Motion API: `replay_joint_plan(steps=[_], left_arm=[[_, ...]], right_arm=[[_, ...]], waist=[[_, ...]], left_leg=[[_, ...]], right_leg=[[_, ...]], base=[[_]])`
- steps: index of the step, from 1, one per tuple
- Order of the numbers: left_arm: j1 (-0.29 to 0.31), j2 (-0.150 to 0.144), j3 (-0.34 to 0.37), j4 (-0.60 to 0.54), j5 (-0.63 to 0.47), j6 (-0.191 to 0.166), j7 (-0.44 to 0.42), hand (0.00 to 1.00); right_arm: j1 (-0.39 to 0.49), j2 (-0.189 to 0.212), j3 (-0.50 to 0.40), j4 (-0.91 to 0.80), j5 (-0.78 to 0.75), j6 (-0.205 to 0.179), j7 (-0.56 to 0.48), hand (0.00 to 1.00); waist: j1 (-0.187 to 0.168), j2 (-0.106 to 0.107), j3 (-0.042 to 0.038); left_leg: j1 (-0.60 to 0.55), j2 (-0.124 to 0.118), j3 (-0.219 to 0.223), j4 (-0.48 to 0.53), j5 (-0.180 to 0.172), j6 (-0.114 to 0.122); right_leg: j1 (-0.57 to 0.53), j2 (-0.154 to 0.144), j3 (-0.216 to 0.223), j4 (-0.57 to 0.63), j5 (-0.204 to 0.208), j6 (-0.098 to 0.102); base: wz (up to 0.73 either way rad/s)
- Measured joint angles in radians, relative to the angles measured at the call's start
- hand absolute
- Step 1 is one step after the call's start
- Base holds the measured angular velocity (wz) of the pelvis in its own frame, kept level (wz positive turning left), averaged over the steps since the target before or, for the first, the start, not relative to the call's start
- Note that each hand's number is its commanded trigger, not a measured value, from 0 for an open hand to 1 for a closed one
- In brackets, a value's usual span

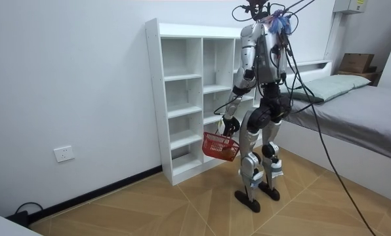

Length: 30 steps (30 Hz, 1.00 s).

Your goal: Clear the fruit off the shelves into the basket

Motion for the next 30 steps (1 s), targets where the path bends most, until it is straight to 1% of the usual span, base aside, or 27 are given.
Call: replay_joint_plan(steps=[9, 19, 30], left_arm=[[0.000, 0.000, 0.000, 0.002, -0.001, 0.000, 0.014, 1.00], [-0.002, 0.000, 0.000, 0.007, -0.001, 0.000, 0.016, 1.00], [-0.002, 0.000, 0.000, 0.009, -0.001, 0.000, 0.016, 1.00]], right_arm=[[0.000, 0.000, 0.000, 0.014, 0.017, 0.000, 0.010, 1.00], [0.000, 0.000, 0.001, 0.025, 0.030, -0.011, 0.009, 1.00], [0.000, 0.000, 0.001, 0.030, 0.030, -0.012, 0.008, 1.00]], waist=[[0.001, 0.000, 0.0000], [0.001, 0.000, 0.0001], [0.001, -0.003, 0.0019]], left_leg=[[0.004, 0.001, 0.000, -0.001, 0.003, -0.001], [0.007, 0.001, 0.000, -0.003, 0.003, -0.001], [0.007, 0.001, 0.000, -0.003, 0.003, -0.001]], right_leg=[[0.003, 0.001, 0.002, 0.001, 0.002, -0.002], [0.005, 0.001, 0.002, 0.001, 0.002, -0.002], [0.005, 0.001, 0.002, 0.001, 0.002, -0.002]], base=[[0.00], [0.00], [0.00]])
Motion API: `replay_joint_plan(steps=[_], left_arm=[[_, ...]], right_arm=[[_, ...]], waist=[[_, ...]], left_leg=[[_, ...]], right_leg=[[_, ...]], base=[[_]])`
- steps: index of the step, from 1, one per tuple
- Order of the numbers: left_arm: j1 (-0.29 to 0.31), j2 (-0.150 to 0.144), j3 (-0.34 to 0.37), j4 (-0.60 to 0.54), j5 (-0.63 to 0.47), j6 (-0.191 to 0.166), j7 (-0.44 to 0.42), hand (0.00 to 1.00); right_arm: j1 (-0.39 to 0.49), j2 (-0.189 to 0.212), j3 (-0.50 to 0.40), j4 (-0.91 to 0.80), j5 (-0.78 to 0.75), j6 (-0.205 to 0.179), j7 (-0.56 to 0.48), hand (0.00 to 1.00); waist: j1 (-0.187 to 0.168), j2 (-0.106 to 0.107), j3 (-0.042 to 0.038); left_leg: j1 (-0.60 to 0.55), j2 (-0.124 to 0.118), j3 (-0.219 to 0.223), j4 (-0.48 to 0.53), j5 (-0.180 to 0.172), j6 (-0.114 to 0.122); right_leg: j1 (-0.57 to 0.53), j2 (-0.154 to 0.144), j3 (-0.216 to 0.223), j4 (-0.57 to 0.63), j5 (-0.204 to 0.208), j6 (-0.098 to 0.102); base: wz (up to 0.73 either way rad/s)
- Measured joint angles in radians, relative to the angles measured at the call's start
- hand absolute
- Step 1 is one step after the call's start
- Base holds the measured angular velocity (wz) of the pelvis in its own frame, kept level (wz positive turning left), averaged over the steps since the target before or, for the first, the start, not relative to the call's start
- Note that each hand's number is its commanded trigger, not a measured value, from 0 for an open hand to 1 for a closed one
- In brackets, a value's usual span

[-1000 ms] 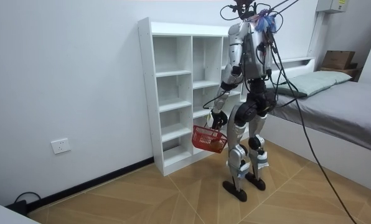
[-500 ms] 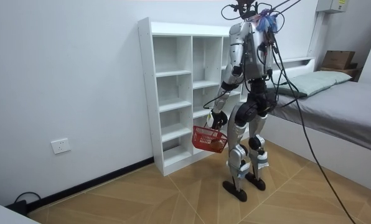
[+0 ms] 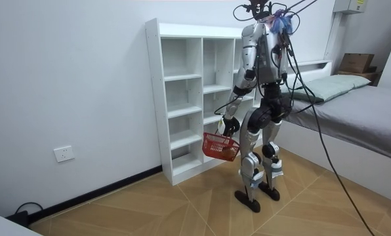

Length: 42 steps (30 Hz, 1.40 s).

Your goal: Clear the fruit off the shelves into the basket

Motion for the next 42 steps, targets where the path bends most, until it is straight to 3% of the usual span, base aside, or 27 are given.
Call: replay_joint_plan(steps=[21, 26, 31, 36, 42], left_arm=[[0.006, 0.000, -0.005, -0.002, 0.003, 0.000, 0.001, 1.00], [0.014, 0.000, -0.005, -0.002, 0.001, 0.000, -0.002, 1.00], [0.029, 0.002, -0.004, -0.028, 0.002, -0.001, -0.003, 1.00], [0.068, 0.015, 0.004, -0.103, 0.002, -0.008, 0.000, 1.00], [0.093, 0.027, 0.046, -0.178, -0.008, -0.024, 0.003, 1.00]], right_arm=[[0.031, 0.005, 0.036, -0.011, 0.022, 0.004, 0.007, 1.00], [0.067, 0.006, 0.037, -0.011, 0.064, 0.003, 0.023, 1.00], [0.078, 0.004, 0.036, -0.021, 0.083, 0.003, 0.033, 1.00], [0.121, 0.002, 0.036, -0.140, 0.070, 0.002, 0.044, 1.00], [0.223, 0.001, 0.034, -0.266, 0.070, -0.008, 0.057, 1.00]], waist=[[-0.006, 0.001, -0.0030], [-0.004, 0.007, -0.0220], [-0.008, 0.009, -0.0265], [-0.029, 0.008, -0.0289], [-0.047, 0.002, -0.0311]], left_leg=[[0.037, -0.001, -0.004, 0.000, 0.000, 0.000], [0.083, -0.001, -0.002, -0.015, 0.000, 0.000], [0.135, -0.001, 0.004, -0.034, 0.000, 0.000], [0.176, 0.000, 0.015, -0.048, 0.000, 0.000], [0.227, 0.005, 0.039, -0.069, 0.000, 0.000]], right_leg=[[0.043, 0.000, -0.007, -0.008, 0.000, 0.000], [0.098, 0.003, -0.014, -0.036, 0.003, 0.003], [0.145, 0.004, -0.007, -0.050, 0.004, 0.005], [0.177, 0.005, 0.001, -0.057, 0.002, 0.006], [0.220, 0.012, 0.026, -0.078, 0.005, 0.009]], base=[[0.00], [0.01], [-0.04], [-0.06], [-0.10]])
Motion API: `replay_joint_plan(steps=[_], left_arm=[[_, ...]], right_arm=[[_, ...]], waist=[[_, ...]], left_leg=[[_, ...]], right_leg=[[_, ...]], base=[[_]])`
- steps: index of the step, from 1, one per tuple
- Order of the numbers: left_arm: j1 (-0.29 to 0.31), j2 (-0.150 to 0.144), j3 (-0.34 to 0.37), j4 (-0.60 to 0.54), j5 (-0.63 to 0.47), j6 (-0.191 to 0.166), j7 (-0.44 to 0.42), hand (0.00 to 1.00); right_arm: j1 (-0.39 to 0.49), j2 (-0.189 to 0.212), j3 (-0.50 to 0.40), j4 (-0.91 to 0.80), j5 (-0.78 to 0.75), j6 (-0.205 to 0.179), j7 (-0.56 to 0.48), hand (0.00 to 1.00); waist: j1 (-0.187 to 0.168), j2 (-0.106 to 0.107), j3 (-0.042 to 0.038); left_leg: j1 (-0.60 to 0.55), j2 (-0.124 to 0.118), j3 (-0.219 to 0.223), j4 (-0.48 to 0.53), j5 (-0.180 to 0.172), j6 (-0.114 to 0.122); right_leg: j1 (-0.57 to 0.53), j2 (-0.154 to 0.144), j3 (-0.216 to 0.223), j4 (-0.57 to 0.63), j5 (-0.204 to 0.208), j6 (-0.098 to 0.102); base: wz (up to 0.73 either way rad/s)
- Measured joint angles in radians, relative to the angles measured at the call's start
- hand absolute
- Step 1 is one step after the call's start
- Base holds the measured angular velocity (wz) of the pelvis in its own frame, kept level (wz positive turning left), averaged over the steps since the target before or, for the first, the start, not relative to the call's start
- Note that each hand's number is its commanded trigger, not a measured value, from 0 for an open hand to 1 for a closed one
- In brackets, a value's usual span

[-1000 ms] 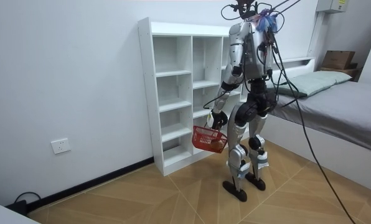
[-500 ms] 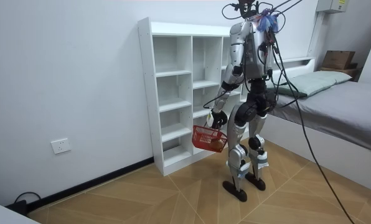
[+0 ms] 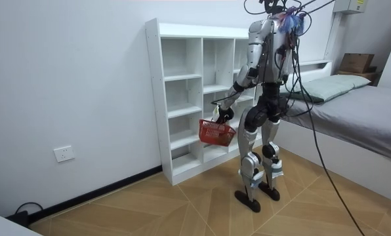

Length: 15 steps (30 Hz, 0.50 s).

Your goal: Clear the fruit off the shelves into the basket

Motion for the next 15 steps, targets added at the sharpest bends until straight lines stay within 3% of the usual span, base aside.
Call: replay_joint_plan(steps=[5, 9, 15], left_arm=[[0.007, 0.001, 0.001, -0.035, -0.034, -0.011, 0.004, 1.00], [0.006, -0.005, -0.004, -0.051, -0.035, -0.017, 0.004, 1.00], [0.010, -0.012, -0.003, -0.096, -0.033, -0.018, 0.004, 1.00]], right_arm=[[0.136, 0.001, 0.014, -0.145, 0.000, 0.000, 0.035, 1.00], [0.152, 0.004, 0.049, -0.162, -0.004, 0.000, 0.057, 1.00], [0.172, 0.048, 0.083, -0.211, -0.127, 0.004, 0.089, 1.00]], waist=[[0.006, -0.004, -0.0017], [0.003, -0.004, -0.0017], [-0.012, -0.011, -0.0009]], left_leg=[[0.027, 0.012, 0.026, -0.018, -0.001, -0.001], [0.042, 0.017, 0.046, -0.028, -0.002, -0.002], [0.053, 0.022, 0.070, -0.033, -0.008, -0.004]], right_leg=[[0.017, 0.013, 0.030, -0.026, 0.013, -0.003], [0.022, 0.023, 0.054, -0.030, 0.019, -0.004], [0.026, 0.028, 0.062, -0.035, 0.019, -0.003]], base=[[-0.20], [-0.17], [-0.08]])
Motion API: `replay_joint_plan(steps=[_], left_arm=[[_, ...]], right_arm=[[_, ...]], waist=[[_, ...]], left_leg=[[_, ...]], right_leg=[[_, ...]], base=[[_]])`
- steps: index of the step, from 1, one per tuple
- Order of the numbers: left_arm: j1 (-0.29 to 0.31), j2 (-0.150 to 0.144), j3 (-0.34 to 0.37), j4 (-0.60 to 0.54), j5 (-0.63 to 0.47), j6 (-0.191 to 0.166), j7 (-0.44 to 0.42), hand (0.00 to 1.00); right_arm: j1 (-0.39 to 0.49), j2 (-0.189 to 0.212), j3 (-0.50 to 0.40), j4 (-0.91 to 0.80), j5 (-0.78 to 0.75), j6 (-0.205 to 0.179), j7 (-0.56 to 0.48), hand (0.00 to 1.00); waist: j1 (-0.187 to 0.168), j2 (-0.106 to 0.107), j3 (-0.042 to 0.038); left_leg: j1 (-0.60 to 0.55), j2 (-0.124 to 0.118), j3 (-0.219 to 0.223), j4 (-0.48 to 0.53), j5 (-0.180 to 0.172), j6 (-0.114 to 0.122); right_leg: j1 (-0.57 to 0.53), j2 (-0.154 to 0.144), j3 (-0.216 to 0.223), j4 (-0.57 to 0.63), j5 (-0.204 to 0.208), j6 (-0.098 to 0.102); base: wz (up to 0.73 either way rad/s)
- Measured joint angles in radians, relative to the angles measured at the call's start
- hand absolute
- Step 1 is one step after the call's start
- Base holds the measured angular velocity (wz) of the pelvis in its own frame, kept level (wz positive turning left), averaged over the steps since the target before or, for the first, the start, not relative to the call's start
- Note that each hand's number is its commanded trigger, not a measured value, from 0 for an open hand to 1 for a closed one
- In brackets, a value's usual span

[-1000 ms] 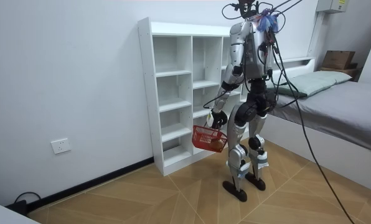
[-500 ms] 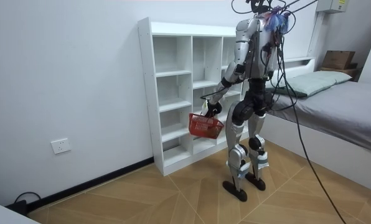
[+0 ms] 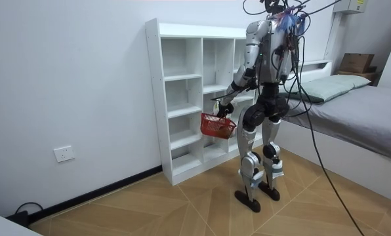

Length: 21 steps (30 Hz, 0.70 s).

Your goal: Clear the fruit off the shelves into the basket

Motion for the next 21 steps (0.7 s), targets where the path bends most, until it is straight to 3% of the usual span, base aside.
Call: replay_joint_plan(steps=[8, 21], left_arm=[[-0.001, -0.031, 0.003, -0.021, -0.009, -0.002, 0.003, 1.00], [-0.003, -0.064, 0.001, -0.021, -0.005, -0.004, 0.005, 1.00]], right_arm=[[0.076, 0.026, 0.010, -0.081, -0.065, 0.002, 0.078, 1.00], [0.083, 0.030, 0.078, -0.094, -0.213, 0.012, 0.206, 1.00]], waist=[[0.001, 0.000, 0.0000], [0.007, 0.007, 0.0038]], left_leg=[[0.011, 0.006, 0.014, -0.001, -0.006, -0.003], [-0.002, 0.008, 0.012, 0.000, -0.010, -0.005]], right_leg=[[0.004, 0.003, 0.020, 0.003, 0.001, -0.001], [0.000, 0.012, 0.025, -0.013, 0.006, -0.003]], base=[[-0.06], [0.00]])
